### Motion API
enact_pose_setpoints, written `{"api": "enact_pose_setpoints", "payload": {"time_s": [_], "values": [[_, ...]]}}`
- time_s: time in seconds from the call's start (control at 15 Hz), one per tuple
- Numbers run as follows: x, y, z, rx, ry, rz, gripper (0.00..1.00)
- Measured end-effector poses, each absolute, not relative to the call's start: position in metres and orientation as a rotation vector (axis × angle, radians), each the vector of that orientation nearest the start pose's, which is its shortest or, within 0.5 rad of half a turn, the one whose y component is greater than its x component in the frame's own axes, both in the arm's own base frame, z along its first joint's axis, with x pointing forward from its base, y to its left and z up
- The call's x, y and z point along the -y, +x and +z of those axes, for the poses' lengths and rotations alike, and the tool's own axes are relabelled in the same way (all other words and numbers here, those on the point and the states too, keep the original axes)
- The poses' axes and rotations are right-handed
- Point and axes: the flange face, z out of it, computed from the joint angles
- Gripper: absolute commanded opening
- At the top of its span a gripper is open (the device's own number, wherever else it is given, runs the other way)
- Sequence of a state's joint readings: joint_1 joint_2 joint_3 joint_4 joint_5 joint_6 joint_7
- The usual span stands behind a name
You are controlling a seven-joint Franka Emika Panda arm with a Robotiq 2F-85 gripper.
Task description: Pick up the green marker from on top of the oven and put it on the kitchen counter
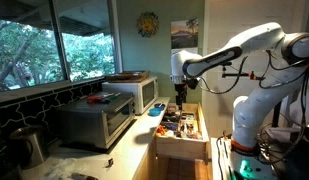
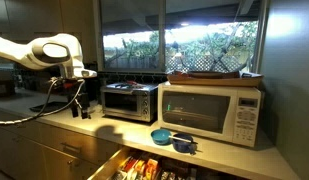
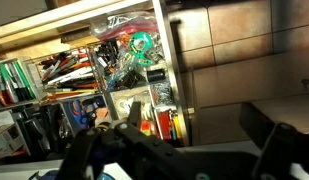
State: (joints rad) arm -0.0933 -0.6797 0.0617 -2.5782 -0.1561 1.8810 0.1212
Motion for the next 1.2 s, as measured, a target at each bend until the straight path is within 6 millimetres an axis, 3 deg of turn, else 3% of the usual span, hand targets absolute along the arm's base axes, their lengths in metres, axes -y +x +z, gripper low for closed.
{"api": "enact_pose_setpoints", "payload": {"time_s": [0.27, 0.4, 0.53, 1.0, 1.2], "values": [[0.022, 0.342, 0.477, -0.195, -3.323, 0.021, 1.0], [0.023, 0.351, 0.49, -0.326, -3.3, -0.078, 1.0], [0.027, 0.37, 0.524, -0.473, -3.26, -0.198, 1.0], [0.032, 0.437, 0.676, -0.945, -2.964, -0.594, 1.0], [0.022, 0.46, 0.709, -1.055, -2.863, -0.688, 1.0]]}}
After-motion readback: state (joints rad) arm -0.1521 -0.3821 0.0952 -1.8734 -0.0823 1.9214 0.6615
